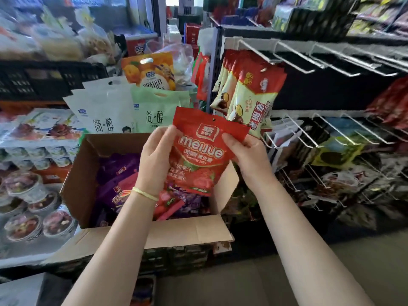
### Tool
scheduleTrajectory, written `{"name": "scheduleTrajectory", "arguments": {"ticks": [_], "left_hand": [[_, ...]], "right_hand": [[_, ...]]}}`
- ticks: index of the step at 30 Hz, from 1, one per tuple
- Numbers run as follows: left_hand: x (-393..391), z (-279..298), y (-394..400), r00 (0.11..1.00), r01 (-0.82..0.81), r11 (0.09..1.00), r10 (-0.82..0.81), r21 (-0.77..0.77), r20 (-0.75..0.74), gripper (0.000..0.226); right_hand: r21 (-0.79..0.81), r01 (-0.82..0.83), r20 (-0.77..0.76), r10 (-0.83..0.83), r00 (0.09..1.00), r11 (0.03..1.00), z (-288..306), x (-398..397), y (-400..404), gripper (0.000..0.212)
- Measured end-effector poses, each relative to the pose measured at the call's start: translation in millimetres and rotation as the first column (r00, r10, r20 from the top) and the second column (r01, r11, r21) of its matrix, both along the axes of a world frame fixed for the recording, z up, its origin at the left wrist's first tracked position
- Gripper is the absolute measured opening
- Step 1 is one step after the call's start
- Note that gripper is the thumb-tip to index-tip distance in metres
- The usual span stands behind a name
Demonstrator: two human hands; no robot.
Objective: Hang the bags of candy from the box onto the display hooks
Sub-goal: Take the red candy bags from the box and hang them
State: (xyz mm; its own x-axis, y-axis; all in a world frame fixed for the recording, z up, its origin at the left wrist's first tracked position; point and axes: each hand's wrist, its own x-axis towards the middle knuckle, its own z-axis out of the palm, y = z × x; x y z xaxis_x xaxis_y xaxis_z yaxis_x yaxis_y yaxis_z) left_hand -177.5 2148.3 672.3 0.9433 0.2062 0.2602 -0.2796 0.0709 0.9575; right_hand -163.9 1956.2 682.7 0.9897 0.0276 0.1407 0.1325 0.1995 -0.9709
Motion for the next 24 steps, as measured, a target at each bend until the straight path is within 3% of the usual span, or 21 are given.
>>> {"name": "scheduleTrajectory", "arguments": {"ticks": [1, 3, 5, 9, 13, 18, 22, 24], "left_hand": [[1.0, 5.8, -12.9, 0.999, 0.031, 0.999, -0.031, 0.027, 0.016, 0.016], [4.3, 15.4, -43.9, 0.998, 0.060, 0.996, -0.062, 0.067, 0.026, 0.032], [8.6, 24.9, -85.0, 0.996, 0.093, 0.995, -0.093, -0.025, 0.001, 0.039], [8.6, 42.5, -193.4, 0.963, 0.223, 0.962, -0.243, -0.160, -0.116, 0.017], [10.6, 50.1, -296.1, 0.937, 0.242, 0.956, -0.274, -0.163, -0.215, 0.018], [22.1, 57.1, -409.7, 0.917, 0.232, 0.942, -0.295, -0.242, -0.270, 0.040], [44.1, 61.0, -478.4, 0.880, 0.252, 0.926, -0.340, -0.280, -0.331, 0.052], [61.3, 60.2, -505.8, 0.866, 0.280, 0.919, -0.367, -0.278, -0.340, 0.054]], "right_hand": [[0.052, 0.004, -0.009, -0.004, 1.000, 0.999, 7.6, -0.6, -12.1, 0.011], [0.095, 0.036, -0.019, -0.034, 0.999, 0.995, 16.8, -1.8, -41.8, 0.010], [0.130, 0.079, -0.030, -0.076, 0.997, 0.988, 22.6, -3.4, -78.0, 0.010], [0.163, 0.115, -0.039, -0.110, 0.993, 0.980, 28.4, -7.4, -165.1, 0.008], [0.097, 0.127, -0.041, -0.124, 0.991, 0.987, 31.7, -11.1, -263.6, 0.023], [-0.023, 0.261, 0.177, -0.254, 0.951, 0.965, 41.7, -8.1, -375.3, 0.043], [-0.146, 0.256, 0.208, -0.223, 0.952, 0.956, 54.5, 2.8, -447.7, 0.020], [-0.135, 0.210, 0.160, -0.187, 0.969, 0.968, 55.1, 14.9, -477.8, 0.020]]}}
